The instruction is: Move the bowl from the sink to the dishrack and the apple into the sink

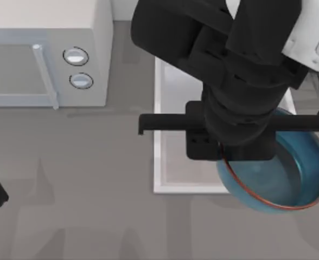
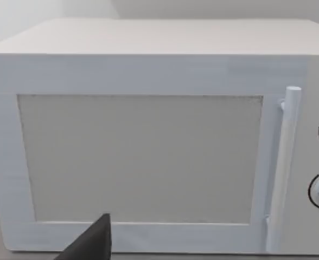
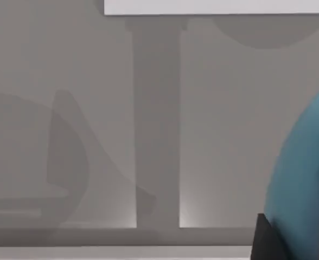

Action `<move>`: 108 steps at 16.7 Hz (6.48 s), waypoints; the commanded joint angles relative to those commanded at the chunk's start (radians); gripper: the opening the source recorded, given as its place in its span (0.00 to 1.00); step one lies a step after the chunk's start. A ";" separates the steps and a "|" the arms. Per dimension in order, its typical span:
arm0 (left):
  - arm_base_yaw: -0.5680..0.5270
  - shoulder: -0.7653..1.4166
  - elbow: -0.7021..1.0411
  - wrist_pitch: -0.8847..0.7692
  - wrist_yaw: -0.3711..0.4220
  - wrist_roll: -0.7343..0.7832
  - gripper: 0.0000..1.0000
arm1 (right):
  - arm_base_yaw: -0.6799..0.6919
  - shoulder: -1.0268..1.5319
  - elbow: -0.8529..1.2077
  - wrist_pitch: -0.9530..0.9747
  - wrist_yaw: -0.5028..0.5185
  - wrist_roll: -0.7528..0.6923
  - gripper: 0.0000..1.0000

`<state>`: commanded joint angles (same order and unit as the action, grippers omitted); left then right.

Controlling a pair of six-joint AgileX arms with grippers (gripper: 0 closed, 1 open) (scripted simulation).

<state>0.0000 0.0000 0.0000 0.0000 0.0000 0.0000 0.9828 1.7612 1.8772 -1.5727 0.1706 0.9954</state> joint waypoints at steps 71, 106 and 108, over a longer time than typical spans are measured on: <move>0.000 0.000 0.000 0.000 0.000 0.000 1.00 | -1.290 0.036 -0.899 2.396 -0.448 -0.979 1.00; 0.000 0.000 0.000 0.000 0.000 0.000 1.00 | -0.983 -1.761 -1.877 1.573 -0.171 -0.995 1.00; 0.000 0.000 0.000 0.000 0.000 0.000 1.00 | -0.983 -1.761 -1.877 1.573 -0.171 -0.995 1.00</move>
<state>0.0000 0.0000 0.0000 0.0000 0.0000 0.0000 0.0000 0.0000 0.0000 0.0000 0.0000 0.0000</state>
